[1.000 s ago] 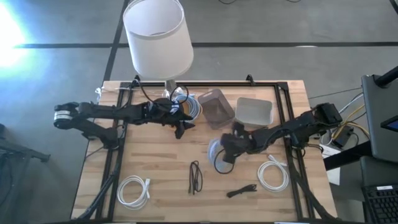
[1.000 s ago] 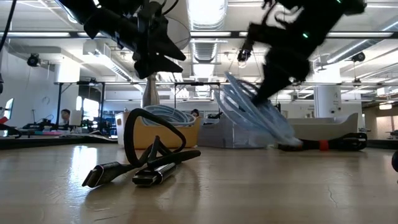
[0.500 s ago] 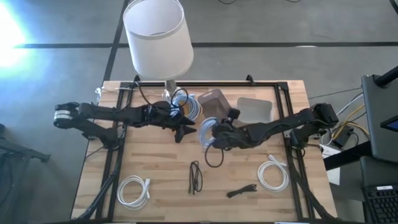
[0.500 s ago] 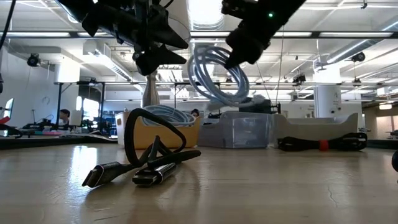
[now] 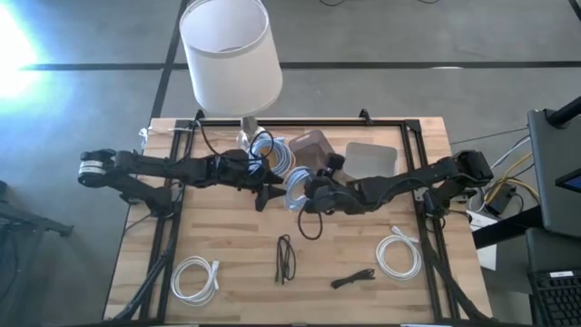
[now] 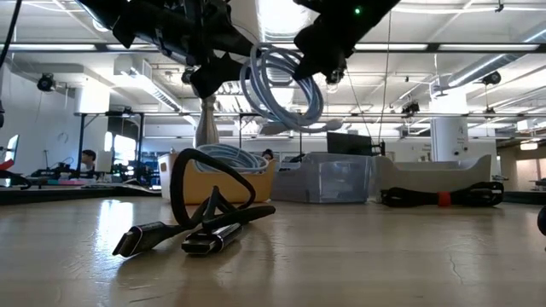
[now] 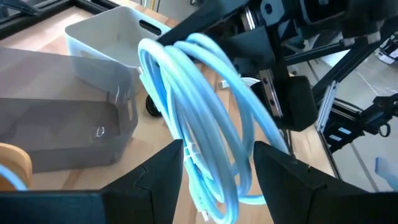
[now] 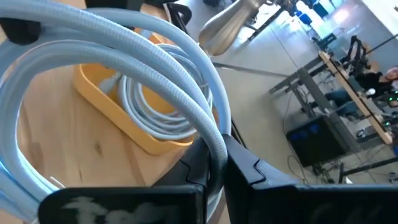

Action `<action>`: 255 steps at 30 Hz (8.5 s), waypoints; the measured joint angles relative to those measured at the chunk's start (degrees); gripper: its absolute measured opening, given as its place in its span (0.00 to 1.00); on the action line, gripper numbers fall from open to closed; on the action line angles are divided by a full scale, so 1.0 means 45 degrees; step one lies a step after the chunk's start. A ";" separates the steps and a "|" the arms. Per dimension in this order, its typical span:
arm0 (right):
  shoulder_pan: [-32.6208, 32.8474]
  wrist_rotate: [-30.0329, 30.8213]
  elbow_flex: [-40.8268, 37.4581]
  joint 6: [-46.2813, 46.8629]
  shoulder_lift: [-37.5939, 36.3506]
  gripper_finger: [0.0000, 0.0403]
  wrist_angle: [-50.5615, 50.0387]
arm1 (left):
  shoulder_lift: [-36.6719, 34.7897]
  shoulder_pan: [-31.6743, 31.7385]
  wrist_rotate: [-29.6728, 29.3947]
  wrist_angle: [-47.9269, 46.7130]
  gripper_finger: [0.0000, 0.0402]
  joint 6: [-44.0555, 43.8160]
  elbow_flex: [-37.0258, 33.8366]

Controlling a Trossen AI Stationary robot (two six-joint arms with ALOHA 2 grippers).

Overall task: Pick & Place USB Port
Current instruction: Put the blue charger cable into the orange bin, then put the top black charger cable into the black bin, then put the left black charger cable into the black bin

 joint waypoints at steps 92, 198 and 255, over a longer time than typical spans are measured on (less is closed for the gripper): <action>-0.0039 -0.0902 0.0030 0.0919 -0.0311 0.43 -0.1023 | -0.2077 0.4609 -0.4439 -0.7455 0.41 0.1204 -0.1729; -0.2593 -0.3404 0.2528 0.2828 -0.0306 0.02 -0.4902 | -0.5459 0.4566 -0.2953 -0.5741 0.41 0.1235 -0.1870; -0.3566 -1.1026 0.2575 0.4437 0.1933 0.23 -0.4889 | -0.5457 0.4174 -0.0907 -0.5622 0.41 0.2248 -0.1880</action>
